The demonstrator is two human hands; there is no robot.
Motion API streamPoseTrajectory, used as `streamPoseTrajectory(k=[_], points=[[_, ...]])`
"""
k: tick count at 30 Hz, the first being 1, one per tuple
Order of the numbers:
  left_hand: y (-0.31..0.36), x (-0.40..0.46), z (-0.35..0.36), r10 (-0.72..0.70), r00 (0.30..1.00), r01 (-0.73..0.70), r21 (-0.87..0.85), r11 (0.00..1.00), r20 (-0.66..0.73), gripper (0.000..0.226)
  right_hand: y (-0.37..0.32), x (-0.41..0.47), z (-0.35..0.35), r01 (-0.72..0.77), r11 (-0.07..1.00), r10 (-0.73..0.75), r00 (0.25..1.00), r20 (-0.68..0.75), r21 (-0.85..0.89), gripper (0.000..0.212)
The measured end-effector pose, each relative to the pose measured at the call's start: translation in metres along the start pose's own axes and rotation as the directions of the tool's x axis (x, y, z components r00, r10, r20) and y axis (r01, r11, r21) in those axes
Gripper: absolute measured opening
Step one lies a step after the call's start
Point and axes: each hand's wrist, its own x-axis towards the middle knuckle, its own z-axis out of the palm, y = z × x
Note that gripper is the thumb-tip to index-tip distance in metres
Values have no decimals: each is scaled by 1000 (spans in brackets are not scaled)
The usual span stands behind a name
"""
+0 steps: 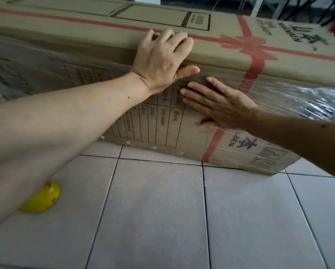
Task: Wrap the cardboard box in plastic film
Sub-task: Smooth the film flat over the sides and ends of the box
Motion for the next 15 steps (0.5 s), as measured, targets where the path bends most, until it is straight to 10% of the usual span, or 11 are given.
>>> streamPoseTrajectory(k=[15], points=[[-3, -5, 7, 12, 998, -6, 95, 995, -66, 61, -64, -46, 22, 311, 942, -326, 938, 115, 128, 90]])
